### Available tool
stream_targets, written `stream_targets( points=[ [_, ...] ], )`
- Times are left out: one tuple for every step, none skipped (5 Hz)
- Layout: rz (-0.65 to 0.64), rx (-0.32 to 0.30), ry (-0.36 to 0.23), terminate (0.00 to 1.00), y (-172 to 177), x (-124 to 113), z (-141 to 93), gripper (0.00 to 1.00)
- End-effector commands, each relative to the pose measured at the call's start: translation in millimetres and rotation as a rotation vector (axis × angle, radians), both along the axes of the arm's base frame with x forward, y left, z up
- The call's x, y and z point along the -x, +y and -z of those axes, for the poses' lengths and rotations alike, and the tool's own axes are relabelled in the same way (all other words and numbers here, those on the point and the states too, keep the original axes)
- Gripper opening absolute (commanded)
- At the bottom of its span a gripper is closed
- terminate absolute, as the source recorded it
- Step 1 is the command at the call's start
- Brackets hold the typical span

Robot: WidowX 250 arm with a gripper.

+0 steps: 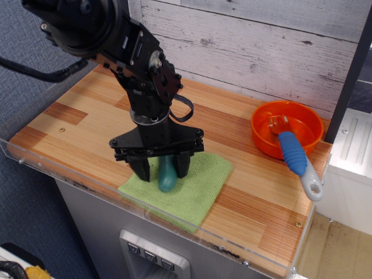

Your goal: Move cucumber to the upper left of counter.

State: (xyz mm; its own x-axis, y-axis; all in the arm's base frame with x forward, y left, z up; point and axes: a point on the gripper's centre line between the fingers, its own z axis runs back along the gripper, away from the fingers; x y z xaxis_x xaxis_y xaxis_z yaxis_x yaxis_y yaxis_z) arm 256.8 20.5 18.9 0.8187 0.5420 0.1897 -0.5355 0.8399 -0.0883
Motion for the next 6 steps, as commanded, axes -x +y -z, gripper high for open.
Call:
stream_targets(
  points=[
    [-0.020, 0.014, -0.058, 0.00, 2, -6, -20, 0.00],
    [-0.049, 0.005, -0.066, 0.00, 6, -5, -32, 0.00],
    [-0.067, -0.015, -0.072, 0.00, 12, -7, -51, 0.00],
    [-0.095, -0.022, -0.108, 0.00, 21, -22, -62, 0.00],
    [-0.104, -0.025, -0.118, 0.00, 32, -45, -59, 0.00],
    [-0.044, -0.002, -0.121, 0.00, 45, -73, -55, 0.00]
  ],
)
